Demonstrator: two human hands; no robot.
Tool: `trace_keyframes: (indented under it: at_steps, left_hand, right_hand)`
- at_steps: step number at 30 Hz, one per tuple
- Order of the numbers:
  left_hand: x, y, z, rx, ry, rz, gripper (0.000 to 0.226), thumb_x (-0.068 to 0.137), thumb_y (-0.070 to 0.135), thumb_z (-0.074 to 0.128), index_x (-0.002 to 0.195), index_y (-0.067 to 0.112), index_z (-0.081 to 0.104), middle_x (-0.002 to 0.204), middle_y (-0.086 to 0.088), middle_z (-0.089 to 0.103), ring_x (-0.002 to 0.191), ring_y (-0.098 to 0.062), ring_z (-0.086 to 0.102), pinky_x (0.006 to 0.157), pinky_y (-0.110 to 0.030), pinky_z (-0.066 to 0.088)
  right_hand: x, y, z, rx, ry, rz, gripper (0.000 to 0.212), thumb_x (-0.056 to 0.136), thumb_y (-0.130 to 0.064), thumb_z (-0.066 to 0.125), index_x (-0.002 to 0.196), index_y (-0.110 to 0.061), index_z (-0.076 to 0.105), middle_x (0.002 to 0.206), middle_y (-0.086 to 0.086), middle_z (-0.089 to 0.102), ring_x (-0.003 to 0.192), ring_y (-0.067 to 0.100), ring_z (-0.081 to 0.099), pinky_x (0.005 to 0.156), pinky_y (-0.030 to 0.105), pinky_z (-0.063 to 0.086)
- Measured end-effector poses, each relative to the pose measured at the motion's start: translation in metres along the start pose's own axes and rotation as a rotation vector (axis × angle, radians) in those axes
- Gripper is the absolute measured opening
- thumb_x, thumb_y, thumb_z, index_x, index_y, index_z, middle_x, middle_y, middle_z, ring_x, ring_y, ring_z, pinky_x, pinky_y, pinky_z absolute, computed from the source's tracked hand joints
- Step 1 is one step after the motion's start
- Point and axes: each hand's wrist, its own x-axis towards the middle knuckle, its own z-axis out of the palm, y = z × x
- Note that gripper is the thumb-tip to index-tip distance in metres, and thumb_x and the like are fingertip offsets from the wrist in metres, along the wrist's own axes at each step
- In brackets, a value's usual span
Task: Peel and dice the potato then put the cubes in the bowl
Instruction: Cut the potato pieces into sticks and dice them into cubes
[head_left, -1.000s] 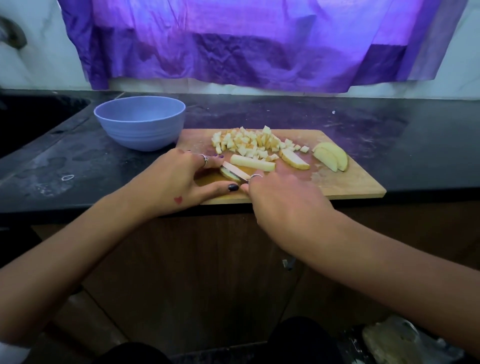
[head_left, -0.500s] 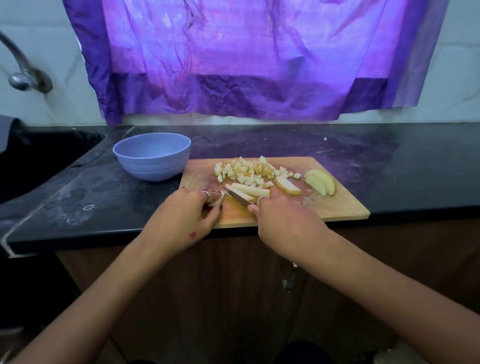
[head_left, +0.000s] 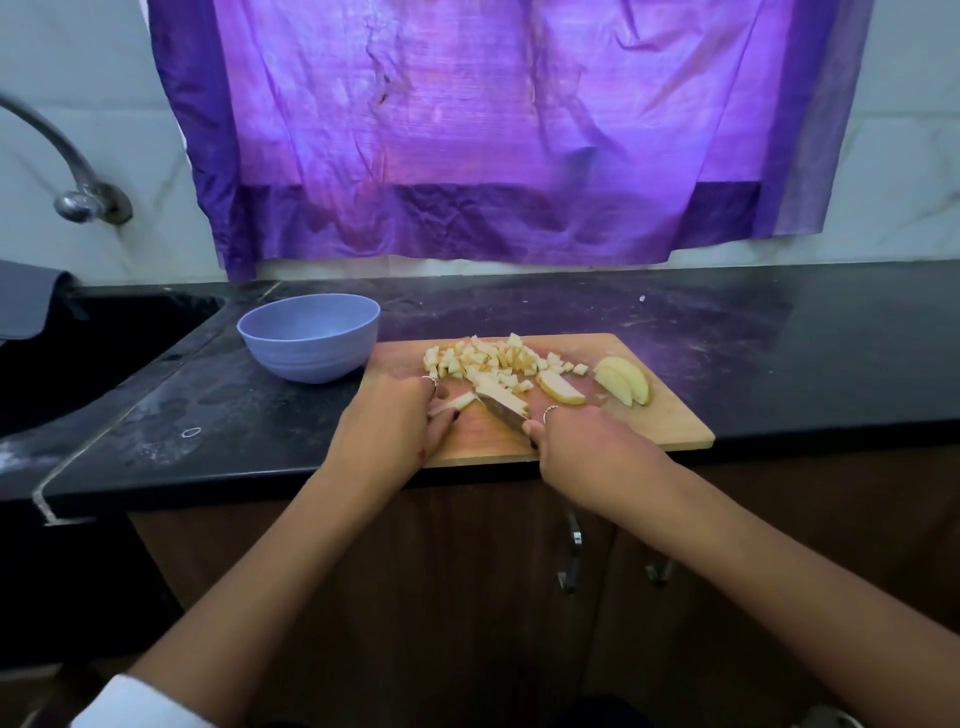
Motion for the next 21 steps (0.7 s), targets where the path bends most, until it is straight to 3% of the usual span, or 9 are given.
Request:
trace_keyframes:
  at_steps: [4,8,13,18,21]
  left_hand:
    - [0.009,0.009,-0.001,0.02,-0.043,0.024,0.028,0.095,0.029,0.055,0.113,0.013,0.068,0.109,-0.007,0.069,0.098,-0.022,0.061,0.083,-0.032,0.048]
    - [0.01,0.008,0.002,0.046,-0.032,0.025,0.025,0.096,0.028,0.054,0.107,0.011,0.068,0.107,-0.009,0.067,0.095,-0.024,0.061,0.077,-0.031,0.043]
    - [0.009,0.008,0.003,0.124,-0.046,0.081,0.028,0.099,0.026,0.047,0.105,0.006,0.065,0.111,-0.013,0.062,0.1,-0.026,0.056,0.079,-0.033,0.041]
    - [0.004,0.008,-0.001,0.204,-0.02,0.116,0.03,0.102,0.02,0.039,0.111,0.005,0.063,0.12,-0.012,0.059,0.108,-0.026,0.053,0.083,-0.032,0.039]
    - [-0.002,0.003,-0.004,0.21,-0.007,0.088,0.03,0.102,0.022,0.039,0.108,0.006,0.064,0.118,-0.01,0.059,0.105,-0.027,0.053,0.08,-0.035,0.038]
  right_hand:
    - [-0.004,-0.007,-0.001,-0.027,-0.016,-0.027,0.033,0.096,-0.016,0.039,0.127,-0.016,0.05,0.083,0.002,0.04,0.082,0.022,0.044,0.069,0.034,0.039]
    - [-0.008,-0.017,-0.005,-0.02,0.0,-0.023,0.041,0.095,-0.011,0.043,0.134,-0.021,0.048,0.079,0.0,0.036,0.082,0.021,0.042,0.069,0.033,0.039]
    - [-0.009,-0.029,-0.007,-0.101,0.047,-0.033,0.031,0.097,-0.011,0.048,0.128,-0.014,0.052,0.119,0.007,0.055,0.109,0.025,0.055,0.078,0.034,0.041]
    - [-0.012,-0.036,-0.006,-0.28,0.068,-0.086,0.037,0.095,-0.006,0.05,0.131,-0.011,0.047,0.128,0.007,0.05,0.114,0.027,0.054,0.074,0.034,0.04]
    - [-0.011,-0.031,-0.002,-0.283,0.099,-0.084,0.031,0.097,-0.01,0.048,0.128,-0.011,0.048,0.121,0.006,0.054,0.107,0.026,0.057,0.073,0.034,0.04]
